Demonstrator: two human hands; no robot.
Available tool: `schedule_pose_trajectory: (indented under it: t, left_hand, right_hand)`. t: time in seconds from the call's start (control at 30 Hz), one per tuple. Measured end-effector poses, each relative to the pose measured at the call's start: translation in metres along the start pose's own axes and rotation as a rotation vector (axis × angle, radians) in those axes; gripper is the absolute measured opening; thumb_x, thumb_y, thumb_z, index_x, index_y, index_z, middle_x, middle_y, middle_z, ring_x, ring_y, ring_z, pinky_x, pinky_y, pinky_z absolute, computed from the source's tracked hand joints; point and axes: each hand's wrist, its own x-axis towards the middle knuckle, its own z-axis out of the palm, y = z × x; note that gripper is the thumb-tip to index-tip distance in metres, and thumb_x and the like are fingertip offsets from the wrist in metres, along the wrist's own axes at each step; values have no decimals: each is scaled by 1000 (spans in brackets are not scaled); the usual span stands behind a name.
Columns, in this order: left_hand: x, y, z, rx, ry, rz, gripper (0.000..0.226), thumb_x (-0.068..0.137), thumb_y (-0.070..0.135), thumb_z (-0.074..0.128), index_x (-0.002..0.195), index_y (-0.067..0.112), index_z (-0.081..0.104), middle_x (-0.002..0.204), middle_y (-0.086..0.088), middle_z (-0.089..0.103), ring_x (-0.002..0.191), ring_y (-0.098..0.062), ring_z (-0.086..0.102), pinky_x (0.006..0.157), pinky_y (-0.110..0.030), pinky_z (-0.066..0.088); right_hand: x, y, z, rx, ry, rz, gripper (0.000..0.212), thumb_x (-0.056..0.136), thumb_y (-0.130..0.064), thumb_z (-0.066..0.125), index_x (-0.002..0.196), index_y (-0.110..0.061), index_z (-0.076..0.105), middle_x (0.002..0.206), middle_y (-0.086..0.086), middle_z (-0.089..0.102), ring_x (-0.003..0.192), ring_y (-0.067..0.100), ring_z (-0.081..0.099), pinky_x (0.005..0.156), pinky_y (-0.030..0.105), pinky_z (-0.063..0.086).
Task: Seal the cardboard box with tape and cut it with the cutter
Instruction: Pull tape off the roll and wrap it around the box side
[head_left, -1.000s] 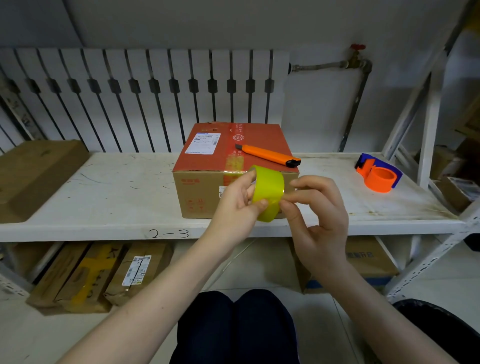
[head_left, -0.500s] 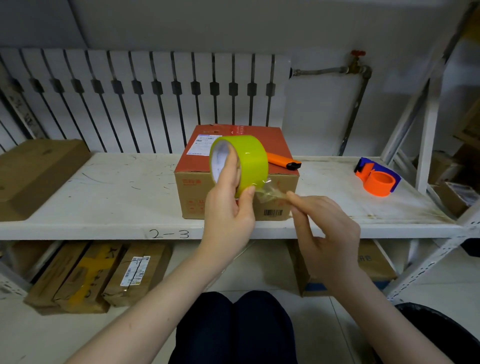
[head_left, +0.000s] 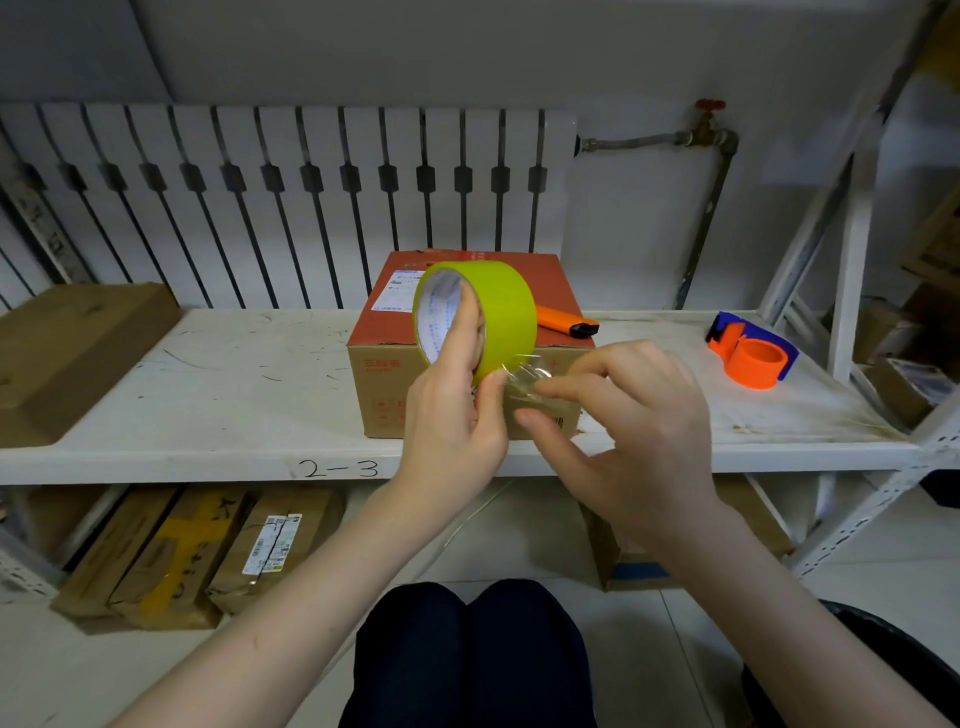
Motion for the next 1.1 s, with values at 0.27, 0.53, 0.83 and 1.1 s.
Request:
schedule_pose_trajectory:
  t: [0.27,0.53,0.83,1.1]
  left_hand:
    - [-1,-5,-1,33,-48,3,67,89,13,47,149,14,18,111,-23,53,101,-43,54,82,-57,51]
    - [-2,-11,0,-130,-96,-186,69,85,13,48,149,12,22,110,6,63,106,-22,61,98,-55,47]
    - [-2,-11,1,-481,-215,-364,53,81,-19,47,129,4,51,115,-10,67,101,-16,65,84,-29,51]
    - [-1,-6,5,-553,-180,-361,49,86,-13,51,131,5,50,116,-10,68,100,-12,67,82,-25,54]
  right_hand:
    - [-1,0,-3,0,60,-68,13,87,-22,67,80,-12,73,76,5,67,72,20,56,58,36,40]
    - [-9,2,-4,203,160,-69,10,87,-16,64,78,-13,70,79,3,70,79,15,59,66,38,45]
    - [-15,1,4,332,207,-96,9,83,-14,66,87,-19,60,100,-2,59,96,13,54,73,42,45]
    - [-5,7,-5,321,19,-164,1,88,-16,61,88,-15,60,78,9,69,76,16,59,60,35,48]
